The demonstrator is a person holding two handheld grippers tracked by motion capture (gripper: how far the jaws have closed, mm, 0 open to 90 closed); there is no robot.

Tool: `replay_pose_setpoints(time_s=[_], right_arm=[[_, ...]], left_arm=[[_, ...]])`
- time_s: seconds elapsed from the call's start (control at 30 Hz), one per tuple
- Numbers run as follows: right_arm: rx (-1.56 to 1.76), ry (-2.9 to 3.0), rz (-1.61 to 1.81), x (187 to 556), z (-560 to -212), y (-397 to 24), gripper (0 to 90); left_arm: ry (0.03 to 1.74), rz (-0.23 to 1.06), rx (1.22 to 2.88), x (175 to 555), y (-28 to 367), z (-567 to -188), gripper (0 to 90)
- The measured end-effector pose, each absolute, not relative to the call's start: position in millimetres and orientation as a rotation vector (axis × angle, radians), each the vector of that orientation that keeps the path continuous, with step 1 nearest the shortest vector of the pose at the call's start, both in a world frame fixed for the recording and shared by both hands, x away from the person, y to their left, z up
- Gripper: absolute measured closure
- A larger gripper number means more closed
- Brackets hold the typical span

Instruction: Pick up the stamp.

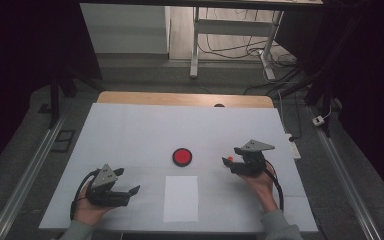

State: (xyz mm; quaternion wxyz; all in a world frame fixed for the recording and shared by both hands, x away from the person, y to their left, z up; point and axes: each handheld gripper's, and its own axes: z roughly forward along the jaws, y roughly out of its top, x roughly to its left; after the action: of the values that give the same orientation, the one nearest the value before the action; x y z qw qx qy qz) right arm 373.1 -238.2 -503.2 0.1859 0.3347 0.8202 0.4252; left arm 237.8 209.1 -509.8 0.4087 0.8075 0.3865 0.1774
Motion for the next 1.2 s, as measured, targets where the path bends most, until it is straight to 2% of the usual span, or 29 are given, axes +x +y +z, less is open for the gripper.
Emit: replay_pose_setpoints(time_s=[0.67,1.0,1.03,1.1,1.2], right_arm=[[0.937,2.334,1.132,374.4,-512.9,-236.7,49.8],[0.923,2.357,1.084,374.5,-517.8,-234.2,63.4],[0.921,2.358,1.08,374.4,-517.6,-235.0,68.1],[0.919,2.36,1.08,374.1,-517.4,-235.6,71.5],[0.919,2.355,1.083,374.2,-517.6,-235.4,71.9]], left_arm=[[0.972,0.441,2.042,238.3,209.2,-510.5,17.5],[0.972,0.438,2.042,238.6,209.3,-510.8,17.4],[0.97,0.437,2.043,238.5,209.3,-510.7,17.4],[0.971,0.437,2.043,238.3,209.2,-510.8,17.4],[0.969,0.435,2.045,238.5,209.0,-511.1,17.4]])
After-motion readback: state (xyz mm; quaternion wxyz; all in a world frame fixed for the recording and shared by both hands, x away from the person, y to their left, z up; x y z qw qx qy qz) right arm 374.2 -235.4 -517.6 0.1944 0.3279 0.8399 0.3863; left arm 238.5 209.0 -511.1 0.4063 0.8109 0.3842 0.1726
